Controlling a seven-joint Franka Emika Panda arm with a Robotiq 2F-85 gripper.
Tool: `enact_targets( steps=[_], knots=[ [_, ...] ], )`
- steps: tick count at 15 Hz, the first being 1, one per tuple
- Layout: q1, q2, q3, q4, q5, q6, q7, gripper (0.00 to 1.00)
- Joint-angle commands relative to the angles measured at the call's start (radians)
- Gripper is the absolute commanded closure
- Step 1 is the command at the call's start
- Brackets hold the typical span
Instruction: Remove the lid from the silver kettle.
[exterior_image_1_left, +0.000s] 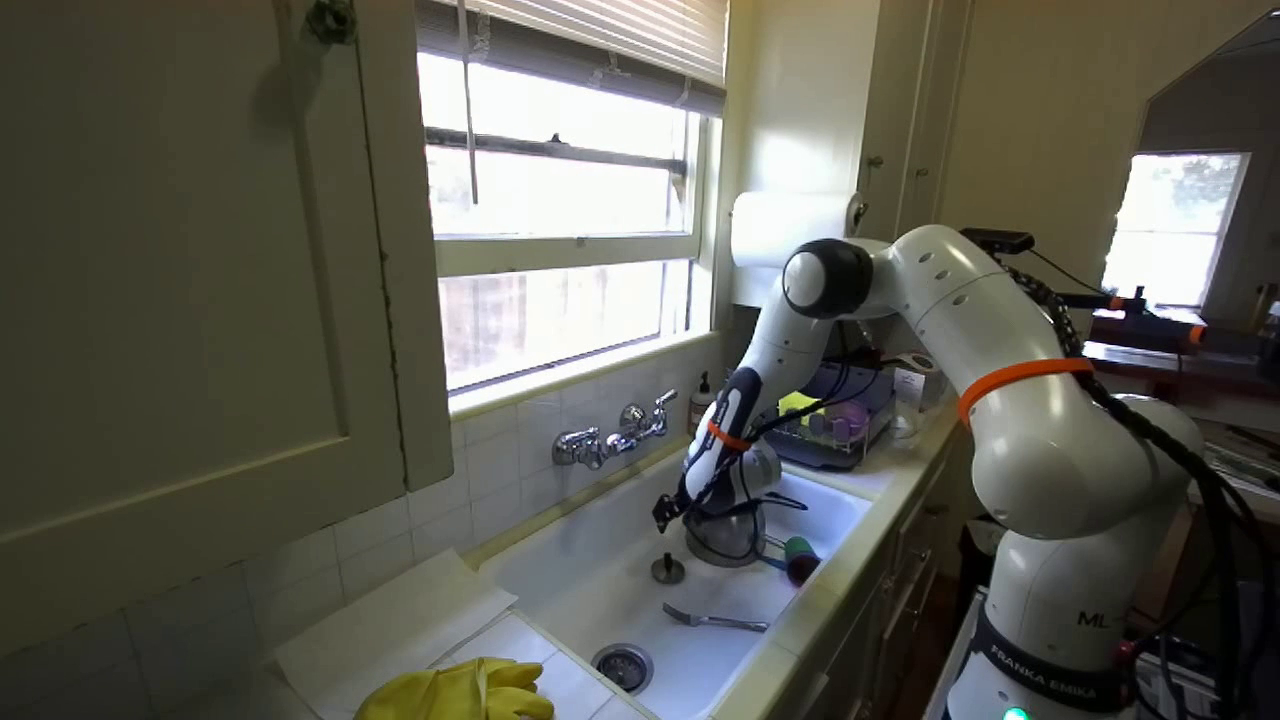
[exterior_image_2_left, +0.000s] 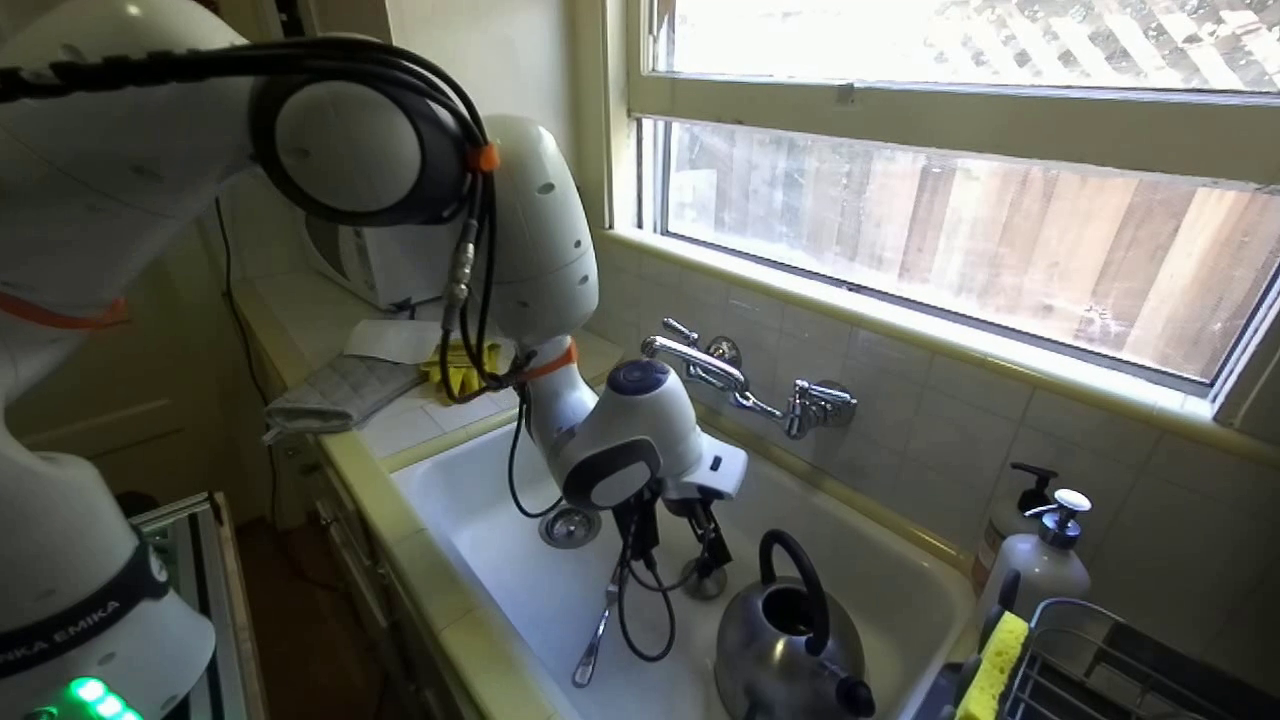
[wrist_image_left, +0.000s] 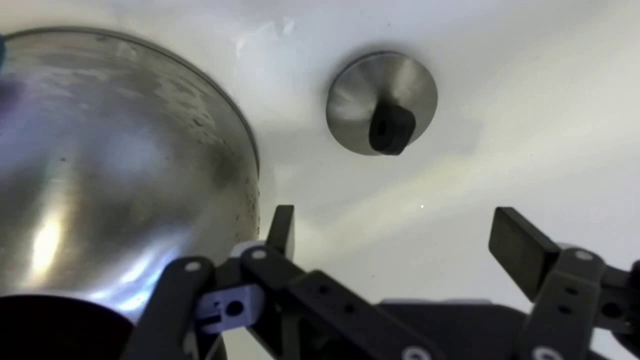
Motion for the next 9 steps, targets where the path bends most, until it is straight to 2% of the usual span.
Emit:
enact_targets(
  steps=[1,4,9],
  knots=[
    [0.034,-0.151,-0.031,-0.105,0.07,-0.186,-0.041,0.0],
    [0.036,-0.22,-0.037,-0.135,0.095,-0.292,-0.084,0.0],
    [0.049,-0.301,-0.059,-0.195,0.117,-0.339,-0.137,0.0]
  ],
)
